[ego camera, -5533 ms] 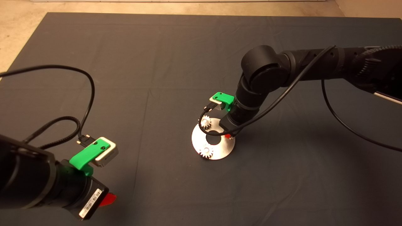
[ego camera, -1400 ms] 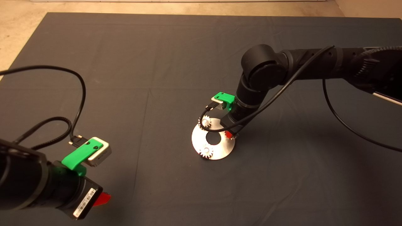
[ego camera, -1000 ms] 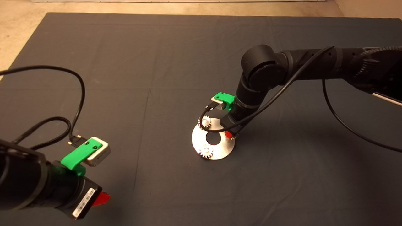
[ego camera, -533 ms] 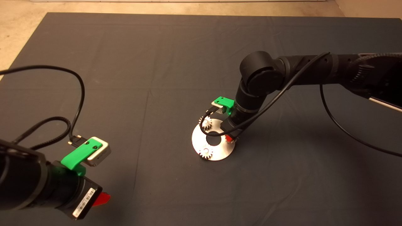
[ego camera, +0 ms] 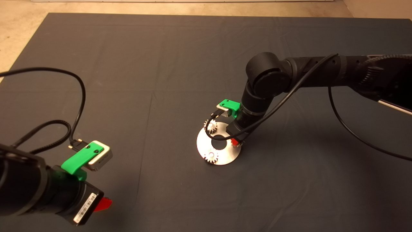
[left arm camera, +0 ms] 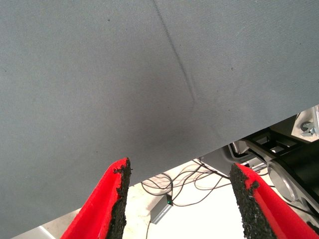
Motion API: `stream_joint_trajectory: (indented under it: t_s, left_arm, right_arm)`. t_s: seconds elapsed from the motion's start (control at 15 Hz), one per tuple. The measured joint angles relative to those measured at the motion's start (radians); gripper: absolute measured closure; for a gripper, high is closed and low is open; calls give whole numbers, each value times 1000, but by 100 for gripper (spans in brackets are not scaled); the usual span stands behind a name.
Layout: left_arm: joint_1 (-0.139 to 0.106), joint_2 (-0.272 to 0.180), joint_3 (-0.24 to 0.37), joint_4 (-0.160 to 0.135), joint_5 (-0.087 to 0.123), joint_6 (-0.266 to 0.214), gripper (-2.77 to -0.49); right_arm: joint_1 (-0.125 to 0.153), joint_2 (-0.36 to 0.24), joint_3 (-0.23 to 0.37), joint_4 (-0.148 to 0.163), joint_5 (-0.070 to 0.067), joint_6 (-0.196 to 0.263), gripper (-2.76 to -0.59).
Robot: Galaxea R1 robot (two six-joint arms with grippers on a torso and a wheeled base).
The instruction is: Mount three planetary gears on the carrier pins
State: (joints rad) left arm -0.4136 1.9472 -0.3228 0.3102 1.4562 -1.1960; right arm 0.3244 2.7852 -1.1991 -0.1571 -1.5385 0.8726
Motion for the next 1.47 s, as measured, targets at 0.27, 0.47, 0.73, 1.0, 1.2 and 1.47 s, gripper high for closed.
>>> stream_joint_trajectory:
  t_s: [0.27, 0.47, 0.73, 1.0, 1.2, 1.47]
  left_arm:
    - [0, 0, 0, 0, 0, 0, -133]
    - [0, 0, 0, 0, 0, 0, -133]
    - [0, 0, 0, 0, 0, 0, -133]
    - [0, 0, 0, 0, -1, 0, -133]
    - [0, 0, 0, 0, -10, 0, -133]
    - [0, 0, 0, 0, -10, 0, -133]
  right_arm:
    - [0, 0, -1, 0, 0, -5, -95]
    - [0, -1, -1, 0, 0, -8, -99]
    - [0, -1, -1, 0, 3, -13, -109]
    - [-25, -4, -1, 1, 1, -16, -134]
    - [-22, -4, -1, 1, 5, -16, -147]
    - [-20, -49, 41, 1, 9, -15, -163]
